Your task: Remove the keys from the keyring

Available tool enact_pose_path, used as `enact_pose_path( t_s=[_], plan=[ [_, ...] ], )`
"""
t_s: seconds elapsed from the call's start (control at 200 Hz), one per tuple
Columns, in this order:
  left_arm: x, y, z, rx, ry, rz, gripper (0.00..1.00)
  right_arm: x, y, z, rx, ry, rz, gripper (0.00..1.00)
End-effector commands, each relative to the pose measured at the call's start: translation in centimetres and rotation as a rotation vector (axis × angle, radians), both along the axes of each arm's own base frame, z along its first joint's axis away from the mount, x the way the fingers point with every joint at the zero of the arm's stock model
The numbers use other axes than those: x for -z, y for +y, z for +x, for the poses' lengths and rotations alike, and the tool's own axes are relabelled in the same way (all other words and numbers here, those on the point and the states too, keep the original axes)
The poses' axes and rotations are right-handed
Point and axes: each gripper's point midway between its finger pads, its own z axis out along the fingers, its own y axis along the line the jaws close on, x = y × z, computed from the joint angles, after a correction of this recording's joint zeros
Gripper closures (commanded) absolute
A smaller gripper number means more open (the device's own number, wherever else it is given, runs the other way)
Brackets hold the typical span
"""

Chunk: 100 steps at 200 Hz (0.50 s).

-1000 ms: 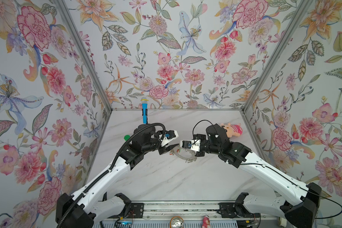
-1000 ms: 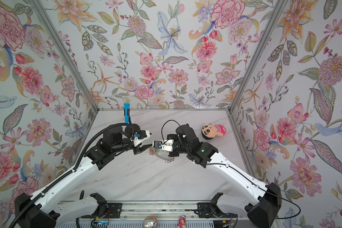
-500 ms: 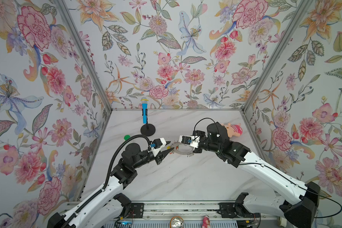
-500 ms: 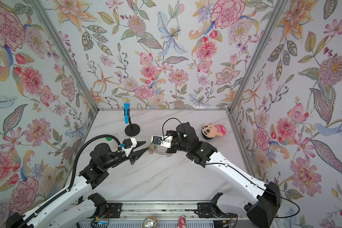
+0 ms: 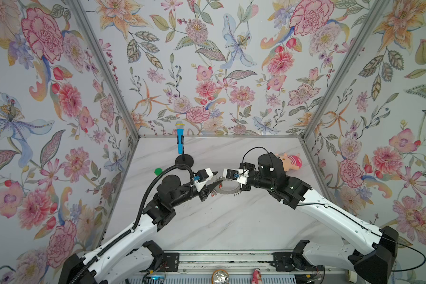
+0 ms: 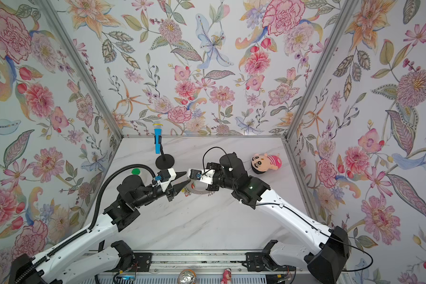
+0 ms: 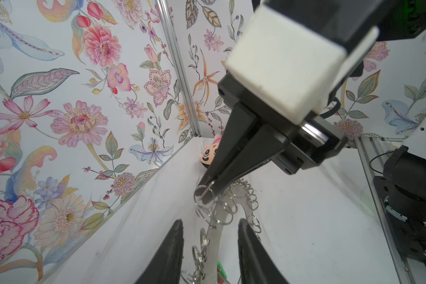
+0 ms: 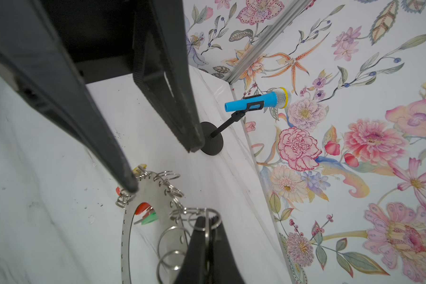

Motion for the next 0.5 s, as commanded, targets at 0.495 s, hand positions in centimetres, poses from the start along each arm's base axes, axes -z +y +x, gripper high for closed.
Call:
enact_pose_path(
  t_s=[0.495],
  plan=[
    [3.8,-0.2,3.4,0.142,0.042,0.4,0.68,0.3,0.1,-1.2,-0.15,-0.058,-0.093,1.0]
  ],
)
